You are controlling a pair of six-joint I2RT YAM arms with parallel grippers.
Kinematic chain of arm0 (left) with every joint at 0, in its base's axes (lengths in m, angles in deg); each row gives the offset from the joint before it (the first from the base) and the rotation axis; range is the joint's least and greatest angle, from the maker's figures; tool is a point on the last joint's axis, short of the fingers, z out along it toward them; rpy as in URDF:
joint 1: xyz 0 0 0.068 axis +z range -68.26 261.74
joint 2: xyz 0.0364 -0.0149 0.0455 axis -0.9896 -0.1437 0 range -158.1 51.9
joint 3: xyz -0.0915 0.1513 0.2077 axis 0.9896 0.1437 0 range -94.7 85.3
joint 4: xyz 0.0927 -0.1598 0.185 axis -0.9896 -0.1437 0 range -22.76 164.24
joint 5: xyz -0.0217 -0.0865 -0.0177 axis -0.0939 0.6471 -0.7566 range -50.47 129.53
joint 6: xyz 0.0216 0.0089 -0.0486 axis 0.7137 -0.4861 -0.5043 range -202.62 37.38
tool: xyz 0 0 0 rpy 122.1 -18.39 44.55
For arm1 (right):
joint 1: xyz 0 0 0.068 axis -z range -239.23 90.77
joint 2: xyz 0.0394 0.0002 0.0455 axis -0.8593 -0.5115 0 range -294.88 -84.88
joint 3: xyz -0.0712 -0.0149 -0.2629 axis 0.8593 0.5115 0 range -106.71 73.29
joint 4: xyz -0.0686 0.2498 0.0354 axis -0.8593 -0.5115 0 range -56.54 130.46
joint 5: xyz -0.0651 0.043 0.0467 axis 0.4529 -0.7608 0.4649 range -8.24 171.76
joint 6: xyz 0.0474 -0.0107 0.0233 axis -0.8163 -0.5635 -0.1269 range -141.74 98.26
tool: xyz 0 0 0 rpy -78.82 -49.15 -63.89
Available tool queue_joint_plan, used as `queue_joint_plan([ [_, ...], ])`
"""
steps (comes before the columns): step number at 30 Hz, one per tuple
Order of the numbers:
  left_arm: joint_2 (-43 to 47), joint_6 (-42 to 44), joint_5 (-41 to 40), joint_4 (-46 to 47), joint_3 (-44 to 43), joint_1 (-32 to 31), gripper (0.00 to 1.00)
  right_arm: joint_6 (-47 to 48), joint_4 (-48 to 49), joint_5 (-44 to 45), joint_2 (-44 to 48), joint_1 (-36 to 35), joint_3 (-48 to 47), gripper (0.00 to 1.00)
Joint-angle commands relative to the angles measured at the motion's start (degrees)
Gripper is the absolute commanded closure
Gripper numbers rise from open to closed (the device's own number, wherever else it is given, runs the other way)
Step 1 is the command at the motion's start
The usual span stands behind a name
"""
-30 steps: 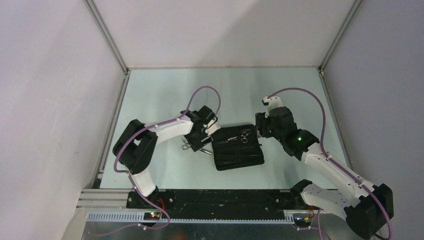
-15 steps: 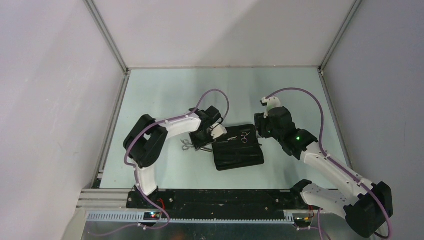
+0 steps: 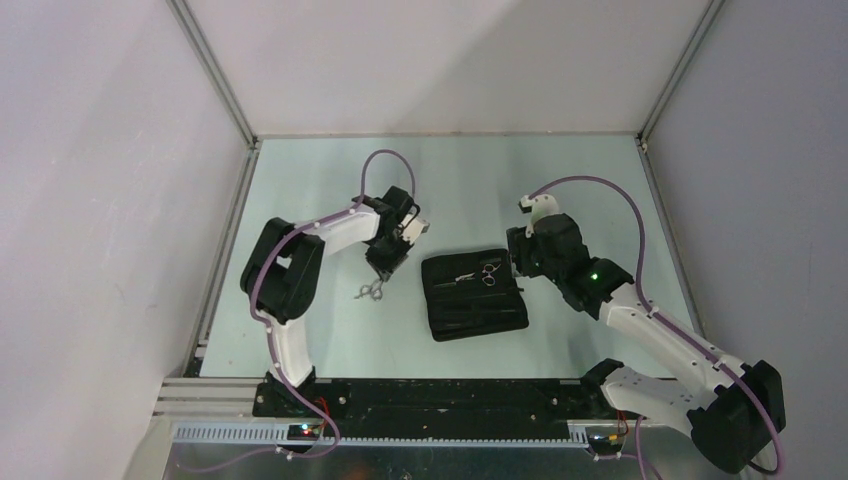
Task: Sort the hair-cutting tools
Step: Pick up the scissors from the center of the board.
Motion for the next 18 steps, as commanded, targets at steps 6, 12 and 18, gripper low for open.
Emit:
queue_joint_plan([
  [6,1.92,-8.41,3.12,8.53,1.71,0.66,1.0,0.8,1.36,1.32,-0.68,-1.23,-0.02,0.41],
  [12,7.66,-12.85,4.95,10.9,4.42,1.1,1.0,0.54,1.67,-0.43,-0.17,-1.86,0.04,0.41],
  [18,14.64,-16.38,6.63,13.89,7.46,1.22,1.0,-3.63,4.53,-6.74,-0.42,-2.18,0.01,0.41],
])
